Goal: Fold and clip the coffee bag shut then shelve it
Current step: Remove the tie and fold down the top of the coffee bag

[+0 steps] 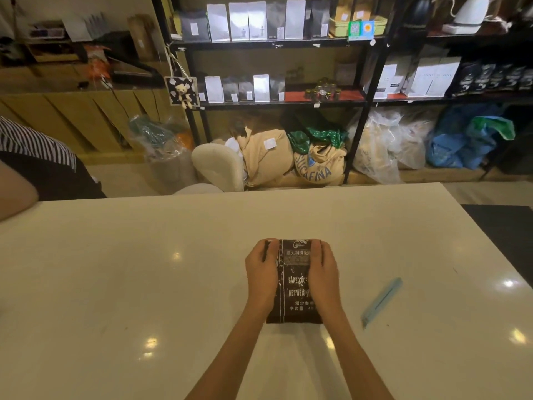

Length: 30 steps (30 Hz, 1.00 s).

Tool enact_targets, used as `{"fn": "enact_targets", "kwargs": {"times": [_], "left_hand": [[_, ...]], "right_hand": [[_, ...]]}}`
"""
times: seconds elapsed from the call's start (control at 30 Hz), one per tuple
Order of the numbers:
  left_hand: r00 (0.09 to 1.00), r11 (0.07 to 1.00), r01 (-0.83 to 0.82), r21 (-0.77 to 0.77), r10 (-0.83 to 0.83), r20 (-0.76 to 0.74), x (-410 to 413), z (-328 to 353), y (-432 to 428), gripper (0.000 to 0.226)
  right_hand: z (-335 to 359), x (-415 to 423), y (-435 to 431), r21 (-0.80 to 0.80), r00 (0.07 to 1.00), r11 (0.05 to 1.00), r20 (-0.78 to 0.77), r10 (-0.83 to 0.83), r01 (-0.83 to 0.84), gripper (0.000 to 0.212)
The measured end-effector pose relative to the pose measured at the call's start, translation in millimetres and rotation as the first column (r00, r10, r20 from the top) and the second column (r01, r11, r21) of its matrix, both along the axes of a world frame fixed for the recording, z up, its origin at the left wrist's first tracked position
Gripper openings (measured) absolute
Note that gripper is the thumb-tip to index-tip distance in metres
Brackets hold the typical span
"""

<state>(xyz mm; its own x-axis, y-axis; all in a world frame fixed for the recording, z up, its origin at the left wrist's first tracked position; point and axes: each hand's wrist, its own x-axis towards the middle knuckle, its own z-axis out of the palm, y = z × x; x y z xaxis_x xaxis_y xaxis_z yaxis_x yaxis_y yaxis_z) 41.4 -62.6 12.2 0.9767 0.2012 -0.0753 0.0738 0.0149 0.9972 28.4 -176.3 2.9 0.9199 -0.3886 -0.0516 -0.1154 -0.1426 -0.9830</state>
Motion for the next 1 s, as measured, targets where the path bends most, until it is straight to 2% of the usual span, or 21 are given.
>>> {"fn": "enact_targets", "kwargs": {"times": [0.07,0.17,0.27,0.33,0.4,0.47,0.53,0.6,0.8,1.0], "left_hand": [[0.999,0.997,-0.049,0.06,0.048,0.011,-4.2,-10.4,-3.9,0.028],[0.991,0.981,-0.137,0.14,0.135,0.022,-14.6,-22.1,-7.9,0.033],[0.986,0.973,-0.168,0.16,0.164,0.035,-16.6,-29.5,-9.0,0.035],[0.983,0.968,-0.182,0.173,0.177,0.046,-12.7,-33.3,-8.7,0.032],[0.982,0.962,-0.19,0.197,0.181,0.061,-11.0,-37.1,-9.0,0.029],[0.985,0.963,-0.17,0.21,0.161,0.06,-11.3,-42.7,-9.4,0.029],[0.991,0.966,-0.13,0.225,0.12,0.057,-12.2,-46.6,-10.6,0.029],[0.993,0.967,-0.111,0.229,0.102,0.052,-10.8,-47.2,-10.7,0.029],[0.999,0.949,0.002,0.315,0.013,-0.045,-22.3,-53.5,-12.1,0.032],[0.998,0.93,-0.062,0.362,0.07,-0.008,-20.4,-57.6,-10.8,0.044]], "right_hand": [[-11.9,-5.5,9.0,-0.127,0.997,0.99,-0.043,-0.069,0.063,0.044],[-19.8,-11.9,14.2,-0.198,0.988,0.968,0.01,-0.156,0.155,0.051],[-22.7,-12.4,15.6,-0.112,0.979,0.974,0.076,-0.19,0.198,0.054],[-24.4,-14.5,13.0,-0.066,0.987,0.986,0.066,-0.149,0.153,0.049],[-28.6,-20.3,11.2,-0.189,0.997,0.979,0.01,-0.071,0.071,0.044],[-35.6,-27.4,11.0,-0.339,0.997,0.939,-0.036,-0.068,0.052,0.054],[-41.0,-30.9,11.3,-0.304,0.991,0.945,-0.028,-0.133,0.119,0.061],[-42.2,-28.6,12.6,-0.256,0.983,0.952,-0.022,-0.181,0.169,0.057],[-46.8,-19.3,14.9,-0.271,0.957,0.923,-0.017,-0.289,0.274,0.068],[-46.9,-19.6,17.4,-0.267,0.959,0.924,-0.008,-0.285,0.272,0.075]]}}
